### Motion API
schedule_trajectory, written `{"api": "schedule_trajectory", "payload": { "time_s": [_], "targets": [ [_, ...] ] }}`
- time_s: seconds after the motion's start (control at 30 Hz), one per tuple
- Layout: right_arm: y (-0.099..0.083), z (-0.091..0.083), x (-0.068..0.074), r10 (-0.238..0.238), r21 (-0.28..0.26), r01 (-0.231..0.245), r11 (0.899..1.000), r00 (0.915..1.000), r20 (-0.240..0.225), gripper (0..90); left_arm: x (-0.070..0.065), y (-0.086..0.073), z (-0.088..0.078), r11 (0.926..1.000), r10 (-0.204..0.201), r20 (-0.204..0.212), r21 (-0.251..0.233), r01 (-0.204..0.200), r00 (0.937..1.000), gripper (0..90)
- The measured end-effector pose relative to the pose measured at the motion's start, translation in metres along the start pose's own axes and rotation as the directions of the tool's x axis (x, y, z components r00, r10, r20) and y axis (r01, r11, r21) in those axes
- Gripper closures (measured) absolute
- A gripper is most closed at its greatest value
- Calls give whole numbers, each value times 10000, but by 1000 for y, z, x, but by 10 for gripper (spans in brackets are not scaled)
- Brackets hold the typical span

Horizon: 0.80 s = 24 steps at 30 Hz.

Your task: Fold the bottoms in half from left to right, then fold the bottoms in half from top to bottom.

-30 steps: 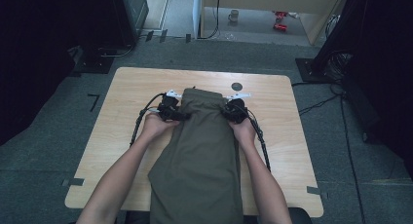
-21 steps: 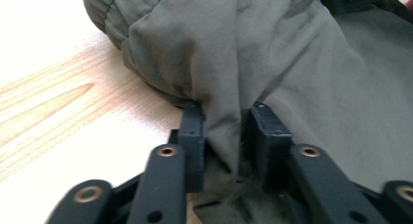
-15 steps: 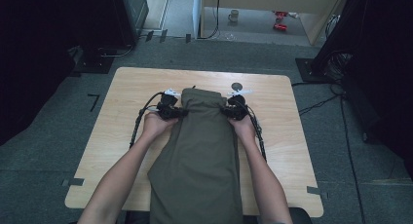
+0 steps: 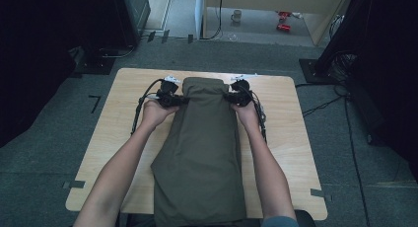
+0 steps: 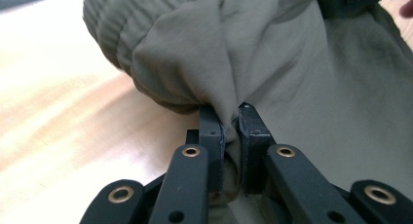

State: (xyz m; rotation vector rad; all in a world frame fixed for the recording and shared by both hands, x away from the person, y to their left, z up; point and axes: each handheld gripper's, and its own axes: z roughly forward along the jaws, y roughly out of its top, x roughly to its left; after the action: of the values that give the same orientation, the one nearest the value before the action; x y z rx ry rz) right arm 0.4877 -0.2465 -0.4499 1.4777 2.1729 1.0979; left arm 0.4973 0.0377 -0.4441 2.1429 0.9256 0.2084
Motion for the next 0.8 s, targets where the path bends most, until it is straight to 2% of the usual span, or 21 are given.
{"api": "schedule_trajectory", "payload": {
  "time_s": [0.1, 0.13, 0.2, 0.23, 0.27, 0.3, 0.33, 0.4, 0.47, 0.63, 0.73, 0.8],
  "targets": [
    [23, -11, 0, -119, -399, 123, 9991, 9999, 104, 838, 2, 20, -15, 9967, 57, -231, -805, -75, 9997, 843],
    [36, -19, 2, -280, -750, 295, 9968, 9994, 211, 838, 2, 28, -21, 9935, 150, -354, -1122, -189, 9993, 842],
    [53, -35, 7, -530, -1479, 586, 9873, 9977, 415, 838, 3, 39, -35, 9813, 163, -405, -1910, -237, 9990, 842],
    [57, -42, 9, -631, -1902, 714, 9791, 9968, 498, 838, 2, 42, -40, 9739, 93, -299, -2262, -159, 9995, 842],
    [59, -48, 12, -749, -2213, 864, 9714, 9954, 597, 837, 2, 42, -43, 9706, 63, -196, -2406, -108, 9998, 842],
    [58, -52, 14, -884, -2335, 1016, 9670, 9939, 662, 836, 2, 41, -44, 9716, 79, -173, -2365, -118, 9998, 841],
    [56, -53, 15, -965, -2290, 1093, 9673, 9931, 663, 835, 1, 38, -44, 9743, 98, -158, -2250, -132, 9998, 841],
    [47, -54, 18, -1169, -1989, 1266, 9718, 9913, 600, 833, -2, 29, -44, 9788, 323, -134, -2018, -344, 9994, 841],
    [34, -53, 21, -1317, -1792, 1386, 9740, 9900, 500, 832, -6, 19, -44, 9806, 303, -42, -1939, -306, 9995, 842],
    [8, -58, 25, -1276, -1500, 1264, 9806, 9918, 17, 832, -22, -2, -52, 9825, 437, 202, -1819, -393, 9988, 841],
    [-3, -64, 29, -1329, -1419, 1294, 9814, 9910, -157, 831, -36, -15, -59, 9815, 898, 137, -1709, -861, 9959, 840],
    [-12, -69, 31, -1374, -1411, 1313, 9813, 9899, -342, 829, -42, -22, -63, 9801, 1042, 170, -1714, -998, 9944, 839]
  ]
}}
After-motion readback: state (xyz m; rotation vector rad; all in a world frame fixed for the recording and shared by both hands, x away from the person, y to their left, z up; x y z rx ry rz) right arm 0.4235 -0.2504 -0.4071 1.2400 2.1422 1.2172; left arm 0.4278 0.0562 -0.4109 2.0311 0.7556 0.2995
